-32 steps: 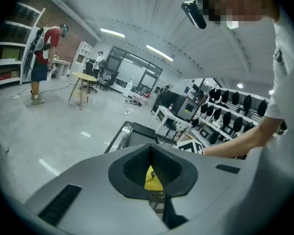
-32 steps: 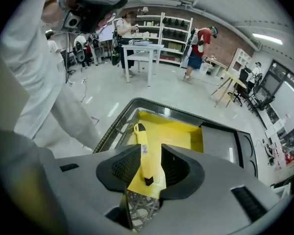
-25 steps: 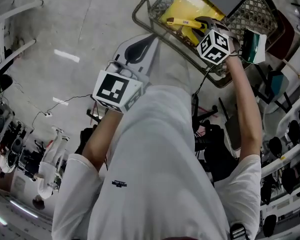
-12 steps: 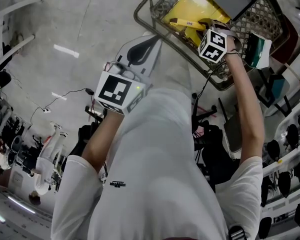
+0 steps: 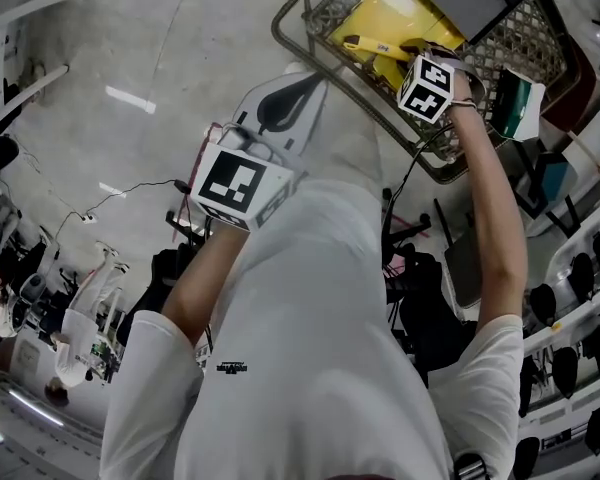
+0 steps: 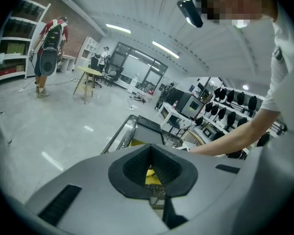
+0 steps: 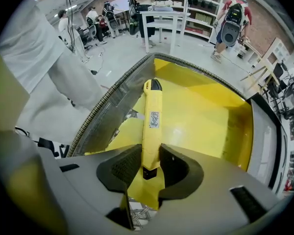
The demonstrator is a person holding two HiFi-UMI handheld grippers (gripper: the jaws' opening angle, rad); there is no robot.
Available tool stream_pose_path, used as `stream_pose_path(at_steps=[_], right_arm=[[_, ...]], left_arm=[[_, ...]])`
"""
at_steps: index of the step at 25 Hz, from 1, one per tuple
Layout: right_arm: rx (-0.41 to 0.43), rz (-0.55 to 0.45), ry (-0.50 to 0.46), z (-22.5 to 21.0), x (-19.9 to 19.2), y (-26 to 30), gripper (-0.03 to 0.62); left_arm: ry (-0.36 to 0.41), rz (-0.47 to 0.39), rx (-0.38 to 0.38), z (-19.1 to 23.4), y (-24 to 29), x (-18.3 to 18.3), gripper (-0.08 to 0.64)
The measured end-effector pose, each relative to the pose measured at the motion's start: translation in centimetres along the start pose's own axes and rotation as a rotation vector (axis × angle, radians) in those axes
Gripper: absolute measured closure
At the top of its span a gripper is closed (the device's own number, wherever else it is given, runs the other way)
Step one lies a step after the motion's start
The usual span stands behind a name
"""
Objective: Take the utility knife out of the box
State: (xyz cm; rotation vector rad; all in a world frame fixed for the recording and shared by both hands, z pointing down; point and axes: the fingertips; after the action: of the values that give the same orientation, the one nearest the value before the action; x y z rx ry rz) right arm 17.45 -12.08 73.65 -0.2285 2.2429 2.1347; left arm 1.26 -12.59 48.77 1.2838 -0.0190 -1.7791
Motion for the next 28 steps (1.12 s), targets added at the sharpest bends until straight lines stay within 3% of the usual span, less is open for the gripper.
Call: stream_pose_path(at_steps=[5,15,28], right_arm=[[-0.004,0.004,0.017,-0.1,-0.1,-0.2,0.485],[-0.117,-0.011,0.036,-0.5,0.5,-3.2,0.486],[-0.318,-0.163,0.244,-0.9,1.8,-11.5,0.486]], left_arm=[[0.004,-0.002,0.003,0.1,-0.7,-0.5,0.558],[0.027,-0.041,-0.009,-0.5,-2.3,0.7,0.558],[0.071,-0.103,-0.037,-2.1,-5.3,3.4,0.558]])
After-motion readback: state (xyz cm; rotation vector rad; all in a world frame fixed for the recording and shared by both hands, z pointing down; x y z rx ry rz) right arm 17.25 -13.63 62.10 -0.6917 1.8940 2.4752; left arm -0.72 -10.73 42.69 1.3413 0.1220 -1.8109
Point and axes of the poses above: the fingertips, and each gripper's own axes: y forward along the fingers, z to its left, x out of its top, and after that the axes turned 2 degrees about y, right-handed
